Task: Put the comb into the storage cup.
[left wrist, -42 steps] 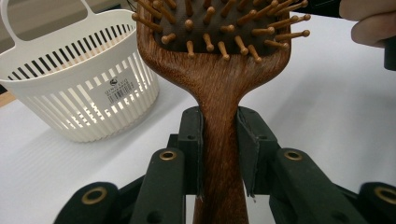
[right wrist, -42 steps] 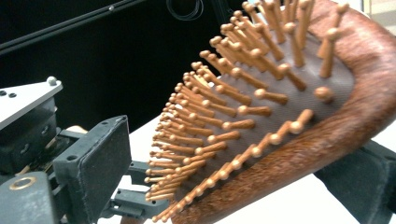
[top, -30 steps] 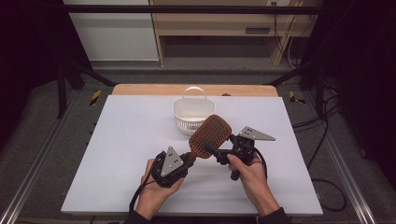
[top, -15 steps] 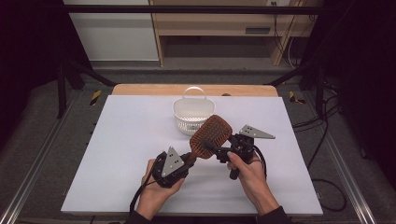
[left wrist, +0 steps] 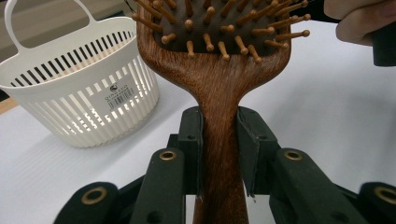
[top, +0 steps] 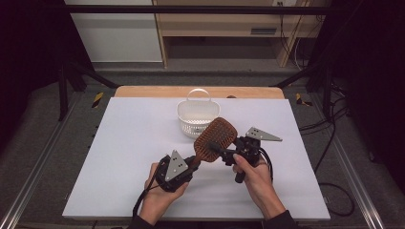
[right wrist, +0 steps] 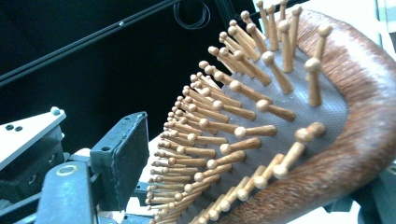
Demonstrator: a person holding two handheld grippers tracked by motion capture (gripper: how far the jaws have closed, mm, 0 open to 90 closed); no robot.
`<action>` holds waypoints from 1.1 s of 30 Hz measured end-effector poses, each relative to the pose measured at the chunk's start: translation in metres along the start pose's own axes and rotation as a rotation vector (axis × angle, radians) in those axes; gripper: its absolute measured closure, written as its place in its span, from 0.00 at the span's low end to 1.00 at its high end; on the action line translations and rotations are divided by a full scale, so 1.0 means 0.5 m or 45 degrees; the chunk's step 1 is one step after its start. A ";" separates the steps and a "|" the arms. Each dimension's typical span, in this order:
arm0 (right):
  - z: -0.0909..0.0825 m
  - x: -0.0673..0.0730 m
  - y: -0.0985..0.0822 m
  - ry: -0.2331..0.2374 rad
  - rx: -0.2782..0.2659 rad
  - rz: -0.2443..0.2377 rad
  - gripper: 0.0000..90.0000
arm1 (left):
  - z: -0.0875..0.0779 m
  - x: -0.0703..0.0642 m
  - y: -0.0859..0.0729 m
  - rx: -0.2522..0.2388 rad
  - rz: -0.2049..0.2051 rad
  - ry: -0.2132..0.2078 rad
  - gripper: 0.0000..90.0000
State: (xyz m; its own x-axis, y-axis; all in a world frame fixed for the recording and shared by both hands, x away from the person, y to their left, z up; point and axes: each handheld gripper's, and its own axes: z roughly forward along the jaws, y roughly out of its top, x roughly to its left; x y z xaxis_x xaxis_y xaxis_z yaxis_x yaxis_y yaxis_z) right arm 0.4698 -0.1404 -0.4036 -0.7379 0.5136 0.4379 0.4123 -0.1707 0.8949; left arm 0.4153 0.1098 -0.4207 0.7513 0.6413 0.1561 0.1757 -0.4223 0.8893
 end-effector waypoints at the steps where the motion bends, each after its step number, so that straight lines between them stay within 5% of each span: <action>1: 0.000 0.000 0.000 0.002 -0.001 0.005 0.27 | 0.000 0.000 0.000 -0.001 0.000 0.001 0.80; 33: -0.001 -0.005 0.004 0.057 -0.037 0.105 0.46 | 0.005 0.013 -0.007 0.004 0.007 -0.008 0.80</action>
State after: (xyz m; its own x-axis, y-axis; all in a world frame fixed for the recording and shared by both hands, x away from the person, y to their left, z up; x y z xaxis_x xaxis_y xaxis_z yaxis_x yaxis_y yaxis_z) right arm 0.4723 -0.1427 -0.4028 -0.7255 0.4586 0.5132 0.4575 -0.2358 0.8574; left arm 0.4211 0.1140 -0.4237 0.7561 0.6350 0.1585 0.1734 -0.4279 0.8870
